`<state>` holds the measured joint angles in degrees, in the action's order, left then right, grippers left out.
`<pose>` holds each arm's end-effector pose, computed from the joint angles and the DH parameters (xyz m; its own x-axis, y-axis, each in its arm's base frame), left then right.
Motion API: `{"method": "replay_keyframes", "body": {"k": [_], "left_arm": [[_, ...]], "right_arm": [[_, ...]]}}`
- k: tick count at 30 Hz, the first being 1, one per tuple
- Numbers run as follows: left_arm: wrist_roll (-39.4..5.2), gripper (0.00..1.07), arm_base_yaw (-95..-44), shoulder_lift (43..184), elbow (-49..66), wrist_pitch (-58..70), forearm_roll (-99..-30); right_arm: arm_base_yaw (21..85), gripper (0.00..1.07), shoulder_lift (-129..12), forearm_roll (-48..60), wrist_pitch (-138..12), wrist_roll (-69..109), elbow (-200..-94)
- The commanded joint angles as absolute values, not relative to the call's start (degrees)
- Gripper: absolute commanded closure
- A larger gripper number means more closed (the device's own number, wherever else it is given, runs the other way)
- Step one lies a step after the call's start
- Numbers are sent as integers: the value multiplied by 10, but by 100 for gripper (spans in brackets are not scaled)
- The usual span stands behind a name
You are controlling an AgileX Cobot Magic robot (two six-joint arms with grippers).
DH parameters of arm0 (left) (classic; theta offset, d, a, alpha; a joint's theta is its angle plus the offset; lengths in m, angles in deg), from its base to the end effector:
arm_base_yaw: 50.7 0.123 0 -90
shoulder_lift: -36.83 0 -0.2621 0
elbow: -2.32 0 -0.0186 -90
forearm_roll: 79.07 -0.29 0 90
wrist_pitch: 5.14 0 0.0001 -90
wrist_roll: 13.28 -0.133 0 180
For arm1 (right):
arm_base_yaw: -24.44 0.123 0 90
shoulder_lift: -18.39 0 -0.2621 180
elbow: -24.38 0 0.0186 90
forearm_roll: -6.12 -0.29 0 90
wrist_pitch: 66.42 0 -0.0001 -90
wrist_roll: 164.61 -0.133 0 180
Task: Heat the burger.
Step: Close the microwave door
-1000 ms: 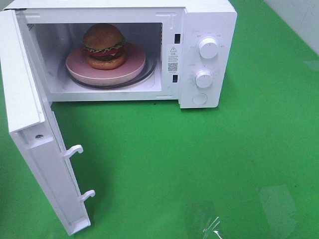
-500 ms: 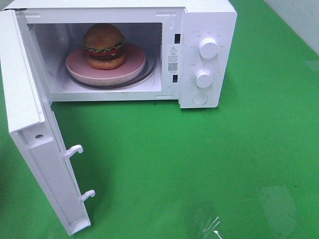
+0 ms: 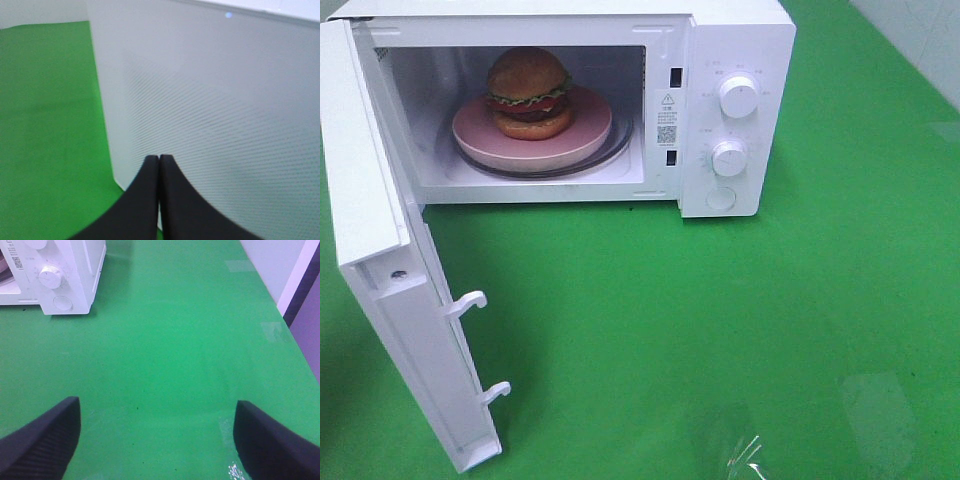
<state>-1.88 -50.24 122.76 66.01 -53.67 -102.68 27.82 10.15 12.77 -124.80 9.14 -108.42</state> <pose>0.2677 -0.0377 0.1138 -0.2106 0.0772 -0.9745 0.3025 0.9531 0.0101 0.0907 -0.0078 0.2872 -0.3984 0.0243 -0.9169 0.0507 0.9987 0.0045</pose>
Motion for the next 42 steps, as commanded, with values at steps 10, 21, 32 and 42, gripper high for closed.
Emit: {"method": "replay_keyframes", "body": {"k": [10,21,32,42], "left_arm": [[-50,106,-607,1317,602,-554,-988],[-83,106,-695,1397,526,-557,-906],[-106,106,-766,1467,436,-540,-840],[-106,106,-799,1534,331,-502,-829]], "right_arm": [[275,33,116,129,-1241,84,-1083],[275,33,116,129,-1241,84,-1083],[275,33,116,129,-1241,83,-1083],[275,33,116,129,-1241,83,-1083]]}}
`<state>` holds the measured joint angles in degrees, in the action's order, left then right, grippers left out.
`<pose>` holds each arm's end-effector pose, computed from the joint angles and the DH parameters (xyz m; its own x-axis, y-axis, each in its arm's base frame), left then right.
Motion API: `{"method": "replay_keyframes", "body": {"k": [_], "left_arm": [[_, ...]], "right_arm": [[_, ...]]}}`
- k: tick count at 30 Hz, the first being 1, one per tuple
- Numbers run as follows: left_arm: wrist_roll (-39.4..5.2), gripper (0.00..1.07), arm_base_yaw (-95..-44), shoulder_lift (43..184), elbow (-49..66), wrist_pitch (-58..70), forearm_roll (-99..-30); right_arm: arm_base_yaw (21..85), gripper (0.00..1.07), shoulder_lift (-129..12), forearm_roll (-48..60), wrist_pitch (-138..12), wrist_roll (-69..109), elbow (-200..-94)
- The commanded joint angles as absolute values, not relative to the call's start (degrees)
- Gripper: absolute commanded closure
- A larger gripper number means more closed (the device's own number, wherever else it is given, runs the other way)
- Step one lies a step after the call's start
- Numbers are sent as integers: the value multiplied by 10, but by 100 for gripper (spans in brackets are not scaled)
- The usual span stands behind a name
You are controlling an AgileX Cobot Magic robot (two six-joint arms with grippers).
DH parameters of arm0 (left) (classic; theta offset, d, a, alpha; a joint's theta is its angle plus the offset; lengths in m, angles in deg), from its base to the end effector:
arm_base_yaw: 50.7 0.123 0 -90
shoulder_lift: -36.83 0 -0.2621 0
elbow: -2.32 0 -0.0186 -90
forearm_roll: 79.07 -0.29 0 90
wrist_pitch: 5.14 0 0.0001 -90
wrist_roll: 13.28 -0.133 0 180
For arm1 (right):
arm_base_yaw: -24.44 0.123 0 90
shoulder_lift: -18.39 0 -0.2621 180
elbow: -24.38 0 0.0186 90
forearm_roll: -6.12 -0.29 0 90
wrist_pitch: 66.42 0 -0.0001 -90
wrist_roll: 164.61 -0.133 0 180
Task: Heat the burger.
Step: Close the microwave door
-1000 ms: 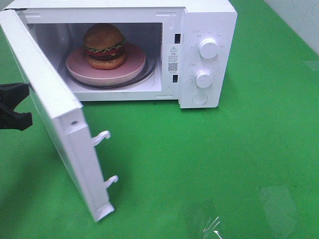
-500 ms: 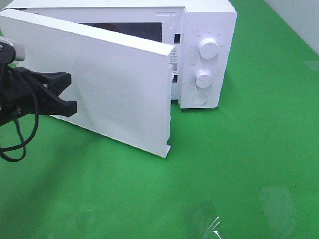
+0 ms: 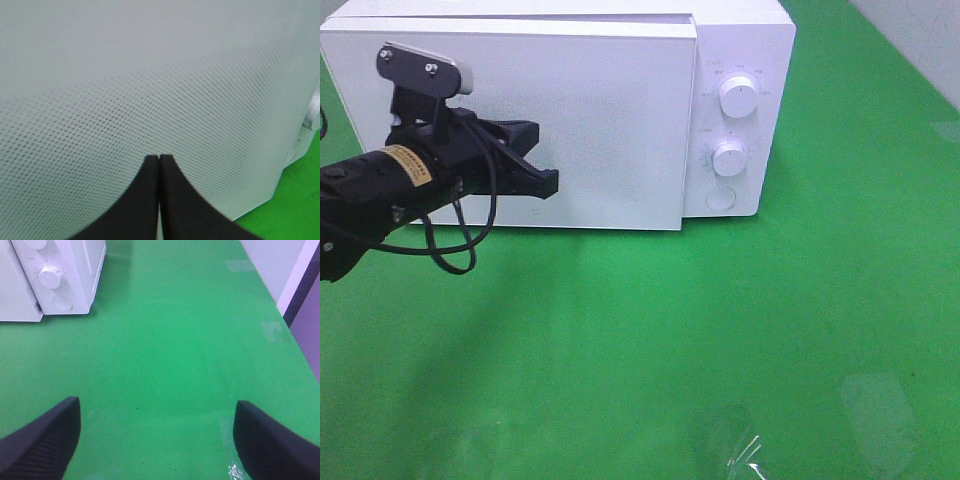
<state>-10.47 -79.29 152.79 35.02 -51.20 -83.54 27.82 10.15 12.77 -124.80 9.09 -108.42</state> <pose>0.3573 -0.2032 0.0914 -0.1901 0.1095 -0.9756 0.5268 0.8499 -0.0073 0.0907 -0.0078 0.2872 -0.3984 0.0252 -0.9169 0.0510 0.9987 0.0053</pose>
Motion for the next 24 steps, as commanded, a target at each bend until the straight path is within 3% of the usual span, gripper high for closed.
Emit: {"method": "replay_keyframes", "body": {"k": [1,15,21,24], "left_arm": [[-106,106,-799,1534,331,-502,-829],[-104,106,-827,1624,147,-438,-822],[-103,106,-827,1630,133,-430,-809],[-102,106,-840,1609,139,-351,-813]], "right_arm": [[275,33,116,129,-1241,83,-1083],[275,33,116,129,-1241,83,-1083],[275,33,116,129,-1241,83,-1083],[275,33,116,129,-1241,83,-1083]]}}
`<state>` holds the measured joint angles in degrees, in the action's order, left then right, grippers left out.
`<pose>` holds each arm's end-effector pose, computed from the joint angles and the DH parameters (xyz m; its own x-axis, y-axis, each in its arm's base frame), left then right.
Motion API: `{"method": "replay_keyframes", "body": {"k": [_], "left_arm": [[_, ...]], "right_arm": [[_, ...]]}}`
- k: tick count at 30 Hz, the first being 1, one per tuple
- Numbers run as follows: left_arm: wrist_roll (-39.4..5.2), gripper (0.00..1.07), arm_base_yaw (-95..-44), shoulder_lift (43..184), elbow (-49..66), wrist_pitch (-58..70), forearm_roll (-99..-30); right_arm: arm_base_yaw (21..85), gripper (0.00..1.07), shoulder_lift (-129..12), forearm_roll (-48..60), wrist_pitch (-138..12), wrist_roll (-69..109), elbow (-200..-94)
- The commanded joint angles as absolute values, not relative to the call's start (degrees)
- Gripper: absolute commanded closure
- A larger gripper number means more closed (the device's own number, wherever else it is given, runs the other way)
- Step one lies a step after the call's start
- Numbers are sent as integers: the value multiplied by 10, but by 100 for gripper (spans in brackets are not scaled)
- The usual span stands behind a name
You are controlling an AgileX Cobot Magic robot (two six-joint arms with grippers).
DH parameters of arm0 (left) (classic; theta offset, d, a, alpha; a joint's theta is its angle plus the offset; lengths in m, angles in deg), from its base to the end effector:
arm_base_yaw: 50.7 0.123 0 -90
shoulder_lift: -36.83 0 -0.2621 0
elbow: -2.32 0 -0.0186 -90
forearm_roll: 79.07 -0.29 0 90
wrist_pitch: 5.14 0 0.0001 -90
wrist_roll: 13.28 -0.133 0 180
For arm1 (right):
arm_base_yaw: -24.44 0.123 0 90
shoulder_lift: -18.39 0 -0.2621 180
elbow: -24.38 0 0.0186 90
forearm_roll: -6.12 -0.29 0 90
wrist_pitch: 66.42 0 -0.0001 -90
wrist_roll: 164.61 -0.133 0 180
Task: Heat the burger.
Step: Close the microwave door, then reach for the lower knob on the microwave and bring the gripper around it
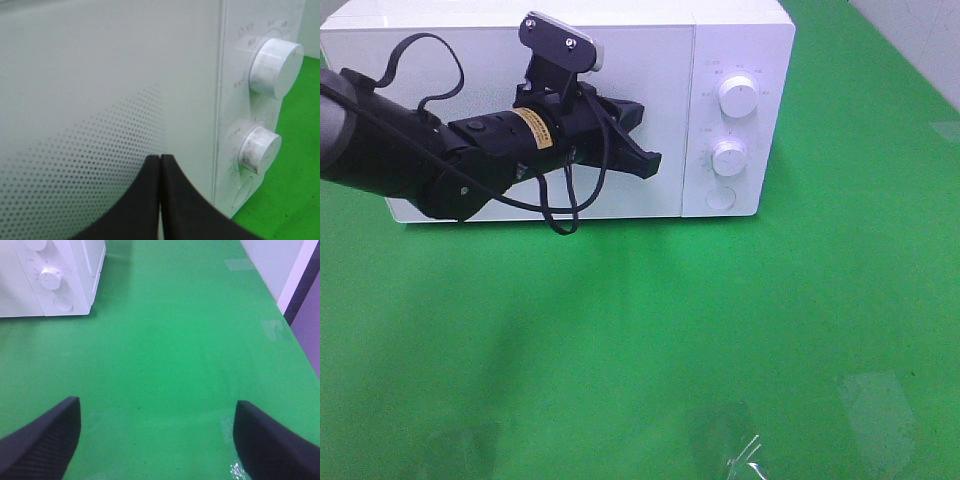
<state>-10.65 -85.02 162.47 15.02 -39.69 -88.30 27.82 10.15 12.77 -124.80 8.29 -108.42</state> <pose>0.3961 -0.2850 0.0993 -0.1458 0.2045 -0.9680 0.6495 0.7578 0.0623 0.0907 -0.0078 0.2872 -0.3976 0.0391 -0.9167 0.0566 0.9982 0.0181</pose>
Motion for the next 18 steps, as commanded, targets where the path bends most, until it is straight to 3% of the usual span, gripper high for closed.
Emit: {"method": "replay_keyframes", "body": {"k": [1,7,9,10,11,12,13,14,15,16,17,18], "left_arm": [[-102,105,-845,1601,144,-332,-813],[-102,98,-871,1556,190,-274,-811],[-102,85,-886,1527,213,-232,-812],[-102,85,-886,1527,213,-232,-812],[-102,66,-898,1507,228,-203,-812],[-102,66,-898,1507,228,-203,-812],[-102,40,-907,1493,240,-175,-812],[-102,40,-907,1493,240,-175,-812],[-102,30,-913,1485,244,-160,-812],[-102,13,-921,1471,248,-109,-812],[-102,13,-921,1471,248,-109,-812],[-102,4,-928,1456,248,-45,-811]], "right_arm": [[275,33,116,129,-1241,83,-1083],[275,33,116,129,-1241,83,-1083],[275,33,116,129,-1241,83,-1083],[275,33,116,129,-1241,83,-1083],[275,33,116,129,-1241,83,-1083],[275,33,116,129,-1241,83,-1083],[275,33,116,129,-1241,83,-1083],[275,33,116,129,-1241,83,-1083],[275,33,116,129,-1241,83,-1083],[275,33,116,129,-1241,82,-1083],[275,33,116,129,-1241,82,-1083],[275,33,116,129,-1241,82,-1083]]}}
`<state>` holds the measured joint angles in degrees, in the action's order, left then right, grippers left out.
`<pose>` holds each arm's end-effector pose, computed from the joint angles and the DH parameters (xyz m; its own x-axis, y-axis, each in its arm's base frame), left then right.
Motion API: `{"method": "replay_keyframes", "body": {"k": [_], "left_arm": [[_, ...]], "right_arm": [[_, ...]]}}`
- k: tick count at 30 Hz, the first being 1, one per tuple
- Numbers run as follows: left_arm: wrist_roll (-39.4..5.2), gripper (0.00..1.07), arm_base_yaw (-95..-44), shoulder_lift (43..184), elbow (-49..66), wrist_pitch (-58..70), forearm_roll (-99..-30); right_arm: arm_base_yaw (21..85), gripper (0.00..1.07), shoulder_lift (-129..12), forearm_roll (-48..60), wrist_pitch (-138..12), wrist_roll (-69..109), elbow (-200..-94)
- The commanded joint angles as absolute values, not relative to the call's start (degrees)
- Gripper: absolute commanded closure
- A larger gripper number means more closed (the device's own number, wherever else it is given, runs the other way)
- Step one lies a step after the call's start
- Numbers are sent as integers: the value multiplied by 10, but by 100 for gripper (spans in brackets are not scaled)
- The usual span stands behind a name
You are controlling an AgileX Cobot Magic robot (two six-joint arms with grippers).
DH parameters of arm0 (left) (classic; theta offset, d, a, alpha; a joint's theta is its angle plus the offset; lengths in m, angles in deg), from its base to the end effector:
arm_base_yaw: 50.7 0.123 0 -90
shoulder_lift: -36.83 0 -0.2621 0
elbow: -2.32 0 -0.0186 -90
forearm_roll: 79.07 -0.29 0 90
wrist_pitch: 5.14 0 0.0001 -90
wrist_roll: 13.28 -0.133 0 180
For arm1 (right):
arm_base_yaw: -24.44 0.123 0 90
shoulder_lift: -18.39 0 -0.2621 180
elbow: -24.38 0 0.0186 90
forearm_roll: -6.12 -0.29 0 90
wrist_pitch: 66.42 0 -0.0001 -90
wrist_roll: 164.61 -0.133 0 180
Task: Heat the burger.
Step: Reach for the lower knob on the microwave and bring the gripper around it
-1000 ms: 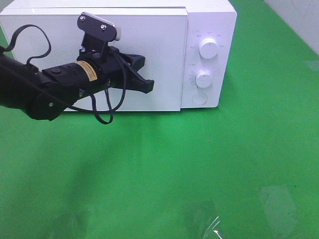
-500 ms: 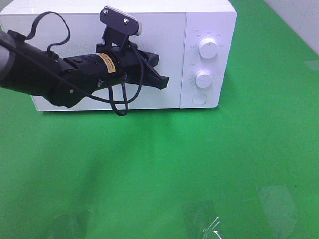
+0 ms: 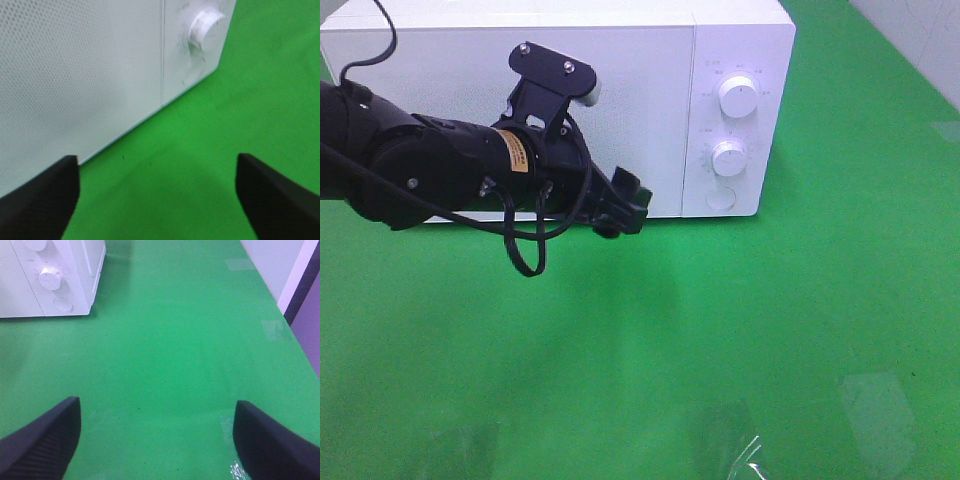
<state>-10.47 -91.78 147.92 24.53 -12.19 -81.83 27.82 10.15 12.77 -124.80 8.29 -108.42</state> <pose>0.3201 -0.2801 0.1035 -0.4466 0.3877 -0.8064 0.6601 0.7511 -0.0045 0.0907 -0.0078 0.2872 -0.3976 0.0391 -0.9167 0.0566 0.9982 0.0181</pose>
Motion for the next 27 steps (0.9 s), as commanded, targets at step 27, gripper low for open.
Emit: {"method": "replay_keyframes", "body": {"k": [27], "left_arm": [[-104,3,-816,1301,246,443,-787]], "right_arm": [[275,33,116,129,-1241,82,-1083]]}}
